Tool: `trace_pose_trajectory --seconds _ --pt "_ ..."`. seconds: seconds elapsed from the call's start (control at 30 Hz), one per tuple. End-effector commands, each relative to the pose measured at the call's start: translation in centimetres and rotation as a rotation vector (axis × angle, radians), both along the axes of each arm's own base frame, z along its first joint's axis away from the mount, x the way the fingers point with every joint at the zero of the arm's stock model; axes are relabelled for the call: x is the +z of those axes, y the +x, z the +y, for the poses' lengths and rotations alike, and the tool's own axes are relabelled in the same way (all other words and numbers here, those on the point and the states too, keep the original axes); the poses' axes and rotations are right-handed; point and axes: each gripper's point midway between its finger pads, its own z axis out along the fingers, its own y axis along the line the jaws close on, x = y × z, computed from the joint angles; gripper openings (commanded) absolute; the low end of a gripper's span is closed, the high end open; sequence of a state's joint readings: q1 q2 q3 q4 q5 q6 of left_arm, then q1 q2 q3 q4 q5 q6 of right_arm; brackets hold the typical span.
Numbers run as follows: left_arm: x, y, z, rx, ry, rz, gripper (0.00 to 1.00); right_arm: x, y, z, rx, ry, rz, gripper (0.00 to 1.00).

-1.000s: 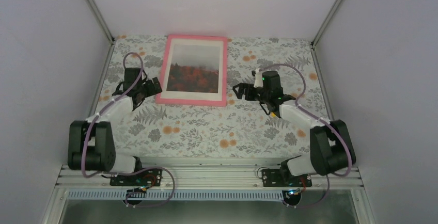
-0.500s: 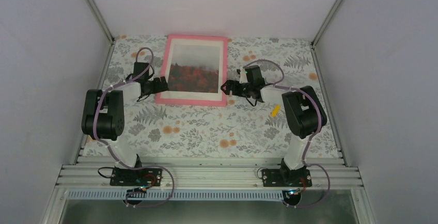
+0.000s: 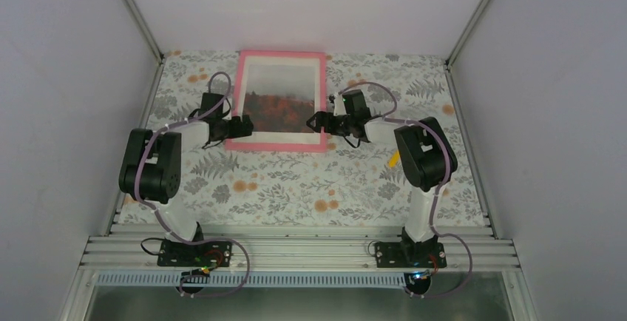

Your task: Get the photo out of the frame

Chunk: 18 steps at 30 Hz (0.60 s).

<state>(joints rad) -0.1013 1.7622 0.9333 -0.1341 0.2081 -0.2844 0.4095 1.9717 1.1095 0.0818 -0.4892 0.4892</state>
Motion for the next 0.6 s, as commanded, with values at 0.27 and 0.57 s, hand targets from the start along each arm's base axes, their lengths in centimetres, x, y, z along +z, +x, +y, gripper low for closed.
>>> trace_pose_trajectory --seconds 0.27,0.57 --pt "1.9 -5.0 -5.9 -0.13 -0.127 -0.021 1.0 -0.3 -5.9 -0.6 0.061 0.039 0.091 0.8" --pt "2.7 -10.0 -10.4 -0.22 -0.179 -0.017 1.0 0.0 -10.3 -3.9 0.038 -0.052 0.079 0.82"
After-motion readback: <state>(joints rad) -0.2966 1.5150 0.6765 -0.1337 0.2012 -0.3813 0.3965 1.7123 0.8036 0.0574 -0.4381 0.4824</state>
